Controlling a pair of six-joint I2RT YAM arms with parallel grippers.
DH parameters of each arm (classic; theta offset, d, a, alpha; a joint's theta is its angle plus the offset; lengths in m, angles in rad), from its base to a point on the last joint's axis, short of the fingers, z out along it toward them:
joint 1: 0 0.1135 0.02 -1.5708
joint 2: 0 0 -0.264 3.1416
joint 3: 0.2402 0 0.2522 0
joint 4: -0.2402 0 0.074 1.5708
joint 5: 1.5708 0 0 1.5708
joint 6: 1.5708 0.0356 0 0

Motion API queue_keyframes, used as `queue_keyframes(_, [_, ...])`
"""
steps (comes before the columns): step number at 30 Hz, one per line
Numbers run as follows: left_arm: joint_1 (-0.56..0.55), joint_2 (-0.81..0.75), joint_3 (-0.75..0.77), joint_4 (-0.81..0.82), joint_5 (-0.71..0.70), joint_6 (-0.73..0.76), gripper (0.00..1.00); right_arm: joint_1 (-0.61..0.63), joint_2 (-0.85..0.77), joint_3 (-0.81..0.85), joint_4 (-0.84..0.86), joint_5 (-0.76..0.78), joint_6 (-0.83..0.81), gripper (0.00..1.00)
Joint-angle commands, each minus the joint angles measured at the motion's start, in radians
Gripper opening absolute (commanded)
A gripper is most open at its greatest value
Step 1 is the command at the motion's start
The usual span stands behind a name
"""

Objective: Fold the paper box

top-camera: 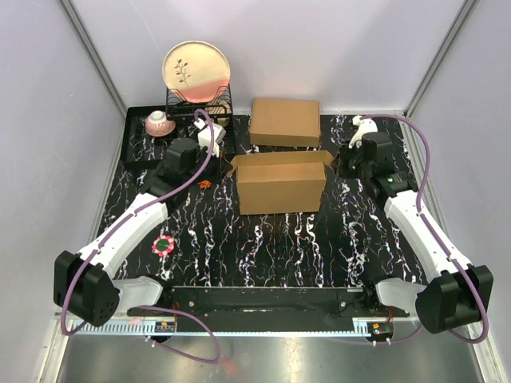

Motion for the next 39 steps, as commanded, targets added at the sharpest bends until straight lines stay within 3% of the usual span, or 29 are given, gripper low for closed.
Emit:
queue_keyframes(1, [-0.011,0.006,0.030,-0.010,-0.020,0.017,0.00,0.006,-0.023,0.025,0.067,-0.036,0.028,0.26])
queue_keyframes(18, [-0.039,0.009,0.024,-0.015,-0.050,0.048,0.00,0.005,-0.046,0.057,0.024,-0.133,0.214,0.10])
queue_keyframes(39, [-0.045,0.019,0.038,-0.020,-0.044,0.025,0.00,0.015,-0.090,-0.125,0.151,-0.060,0.166,0.03])
